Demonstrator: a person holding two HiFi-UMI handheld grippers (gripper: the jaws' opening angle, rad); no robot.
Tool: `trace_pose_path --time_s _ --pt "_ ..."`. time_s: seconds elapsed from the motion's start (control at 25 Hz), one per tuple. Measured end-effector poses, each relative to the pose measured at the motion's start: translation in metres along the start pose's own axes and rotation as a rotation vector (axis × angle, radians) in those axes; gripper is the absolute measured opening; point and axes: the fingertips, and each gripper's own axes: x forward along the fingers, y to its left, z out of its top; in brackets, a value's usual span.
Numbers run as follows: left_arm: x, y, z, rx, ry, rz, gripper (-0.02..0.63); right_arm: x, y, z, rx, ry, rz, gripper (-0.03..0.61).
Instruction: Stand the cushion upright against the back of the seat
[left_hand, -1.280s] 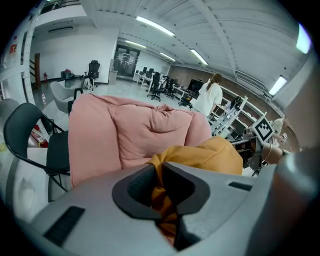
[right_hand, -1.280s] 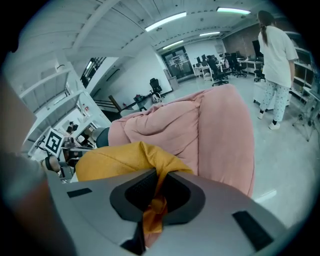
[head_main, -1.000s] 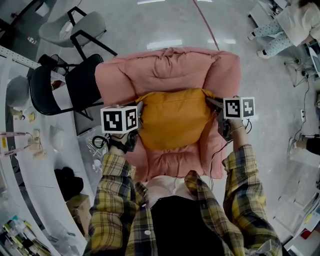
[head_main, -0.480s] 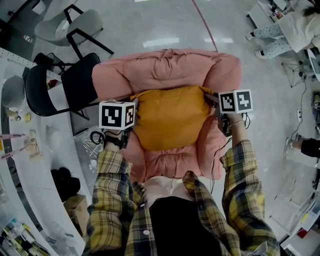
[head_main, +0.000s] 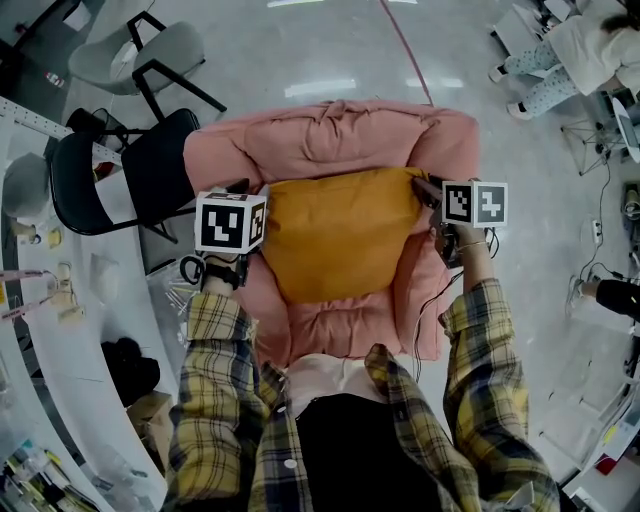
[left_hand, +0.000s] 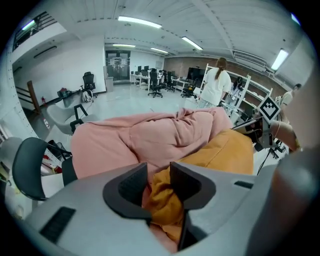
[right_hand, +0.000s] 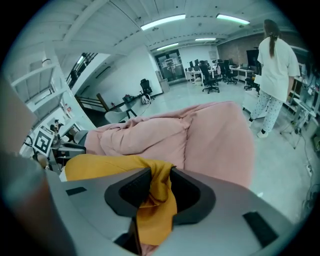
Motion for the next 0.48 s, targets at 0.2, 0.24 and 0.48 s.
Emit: trace_pose_path --time_s 0.2,0.24,0.48 --pt "-0.012 0.007 0.013 0.027 -0.044 0.039 0.135 -0.008 -0.008 0.012 -0.011 -0.073 -0.041 0.12" --pt "-0.015 0.006 0.015 0.025 -0.052 0.037 0.136 -0.01 -0.009 0.014 -0.01 -0.086 -0.045 0.12" --pt "-0.035 0.001 0.025 0.006 -0.104 0.017 0.135 -0.027 -0.002 0.033 -0.041 -0.17 -0.085 0.12"
